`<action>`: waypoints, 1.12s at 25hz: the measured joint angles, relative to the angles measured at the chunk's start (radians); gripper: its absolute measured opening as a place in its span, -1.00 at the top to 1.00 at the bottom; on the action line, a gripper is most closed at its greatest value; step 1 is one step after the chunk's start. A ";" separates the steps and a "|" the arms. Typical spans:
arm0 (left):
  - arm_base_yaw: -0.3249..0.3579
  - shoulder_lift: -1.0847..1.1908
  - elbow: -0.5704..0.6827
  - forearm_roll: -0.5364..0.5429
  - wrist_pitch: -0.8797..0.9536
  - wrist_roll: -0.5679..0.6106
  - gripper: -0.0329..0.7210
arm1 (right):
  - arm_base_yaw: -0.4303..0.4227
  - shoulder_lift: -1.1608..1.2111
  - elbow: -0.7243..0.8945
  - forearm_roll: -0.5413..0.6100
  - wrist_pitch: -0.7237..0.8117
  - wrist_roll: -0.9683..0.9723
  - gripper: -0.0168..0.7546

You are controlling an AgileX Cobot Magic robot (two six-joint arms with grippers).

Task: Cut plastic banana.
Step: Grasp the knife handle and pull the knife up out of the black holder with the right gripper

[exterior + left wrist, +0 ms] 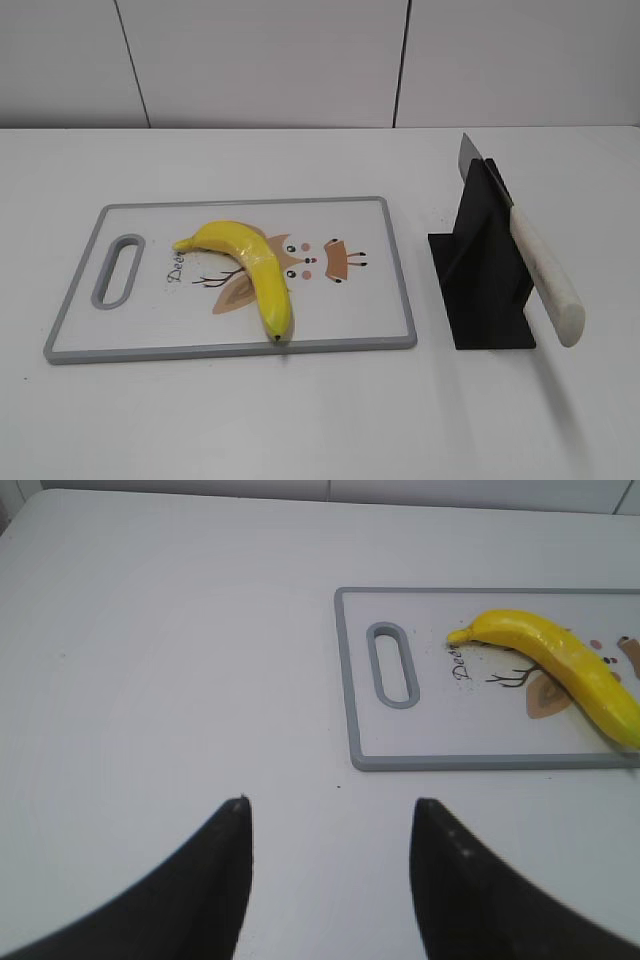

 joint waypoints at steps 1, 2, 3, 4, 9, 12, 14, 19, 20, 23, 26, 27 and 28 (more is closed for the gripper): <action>0.000 0.000 0.000 0.000 0.000 0.000 -0.36 | 0.000 0.000 0.000 0.000 0.000 0.000 -0.55; 0.000 0.000 0.000 0.000 0.000 0.000 -0.36 | 0.000 0.000 0.000 0.000 0.000 0.000 -0.55; 0.000 0.000 0.000 0.000 0.000 0.000 -0.36 | 0.000 0.000 0.000 0.000 0.000 0.000 -0.55; 0.000 0.000 0.000 0.000 0.000 0.000 -0.36 | 0.000 0.000 0.000 0.000 0.000 0.000 -0.55; 0.000 0.000 0.000 0.000 0.000 0.000 -0.36 | 0.000 0.000 0.000 0.000 0.000 0.000 -0.55; 0.000 0.000 0.000 0.000 0.000 0.000 -0.36 | 0.000 0.000 0.000 0.000 0.000 0.000 -0.55; 0.000 0.000 0.000 0.000 0.000 0.000 -0.36 | 0.000 0.000 0.000 0.000 0.000 0.000 -0.55; 0.000 0.000 0.000 0.000 0.000 0.000 -0.36 | 0.000 0.000 0.000 0.000 0.000 0.000 -0.55; 0.000 0.000 0.000 0.000 0.000 0.000 -0.36 | 0.000 0.000 0.000 0.000 0.000 0.000 -0.55; 0.000 0.000 0.000 0.000 0.000 0.000 -0.36 | 0.000 0.000 0.000 0.000 0.000 0.000 -0.55; 0.000 0.000 0.000 0.000 0.000 0.000 -0.36 | 0.000 0.000 0.000 0.000 0.000 0.000 -0.55; 0.000 0.000 0.000 0.000 0.000 0.000 -0.36 | 0.000 0.000 0.000 0.000 0.000 0.000 -0.55; 0.000 0.000 0.000 0.000 0.000 0.000 -0.36 | 0.000 0.000 0.000 0.000 0.000 0.000 -0.55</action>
